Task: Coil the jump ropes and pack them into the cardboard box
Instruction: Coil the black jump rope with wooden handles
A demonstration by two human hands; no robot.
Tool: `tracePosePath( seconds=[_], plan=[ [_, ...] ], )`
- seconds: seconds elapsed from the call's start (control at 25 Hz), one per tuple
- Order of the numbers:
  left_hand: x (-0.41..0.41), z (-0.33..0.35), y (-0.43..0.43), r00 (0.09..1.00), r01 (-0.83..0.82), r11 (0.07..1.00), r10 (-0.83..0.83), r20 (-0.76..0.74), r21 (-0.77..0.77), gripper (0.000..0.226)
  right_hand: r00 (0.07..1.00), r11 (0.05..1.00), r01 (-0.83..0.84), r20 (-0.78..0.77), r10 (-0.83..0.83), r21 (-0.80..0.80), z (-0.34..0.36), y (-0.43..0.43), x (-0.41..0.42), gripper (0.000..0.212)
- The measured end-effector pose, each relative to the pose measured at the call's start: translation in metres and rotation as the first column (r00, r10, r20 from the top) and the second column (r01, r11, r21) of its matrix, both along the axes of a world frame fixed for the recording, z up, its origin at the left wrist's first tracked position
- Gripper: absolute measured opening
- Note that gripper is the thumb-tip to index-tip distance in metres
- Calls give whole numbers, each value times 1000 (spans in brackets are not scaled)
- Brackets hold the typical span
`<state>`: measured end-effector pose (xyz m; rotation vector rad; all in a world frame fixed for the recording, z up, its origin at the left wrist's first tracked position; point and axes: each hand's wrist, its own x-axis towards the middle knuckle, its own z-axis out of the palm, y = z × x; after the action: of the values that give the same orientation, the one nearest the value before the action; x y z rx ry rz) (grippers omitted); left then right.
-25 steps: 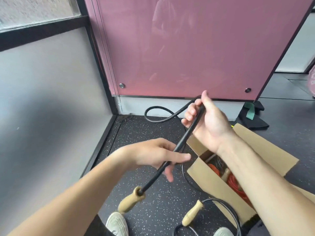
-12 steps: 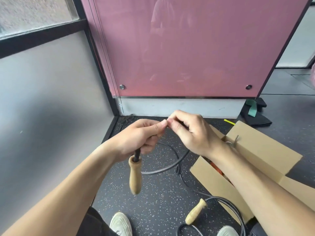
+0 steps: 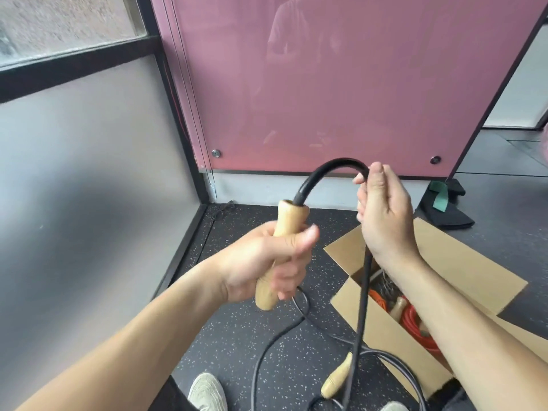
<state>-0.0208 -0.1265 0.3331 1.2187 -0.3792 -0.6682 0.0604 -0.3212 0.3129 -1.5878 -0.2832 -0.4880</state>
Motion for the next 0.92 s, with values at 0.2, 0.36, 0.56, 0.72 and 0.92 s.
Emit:
tracePosePath(
  seconds=[0.2, 0.36, 0.56, 0.72, 0.92],
  plan=[
    [11, 18, 6, 951, -308, 864, 279, -131, -397, 51, 897, 921, -282, -414, 153, -270, -31, 38, -16, 54],
    [30, 20, 18, 709, -666, 596, 693, -132, -449, 48, 684, 625, -645, -697, 216, -439, -62, 71, -71, 44],
    [52, 6, 69, 289, -873, 379, 909, 301, -307, 31, 760, 583, -613, -600, 250, -533, -46, 74, -79, 19],
    [51, -15, 70, 281, -904, 418, 738, 614, -88, 11, 793, 489, -607, -523, 313, -627, -33, 65, -77, 7],
    [52, -27, 57, 569, -807, 400, 329, 753, 435, 29, 965, 511, -217, -105, 239, -832, -17, 53, -60, 13]
  ],
)
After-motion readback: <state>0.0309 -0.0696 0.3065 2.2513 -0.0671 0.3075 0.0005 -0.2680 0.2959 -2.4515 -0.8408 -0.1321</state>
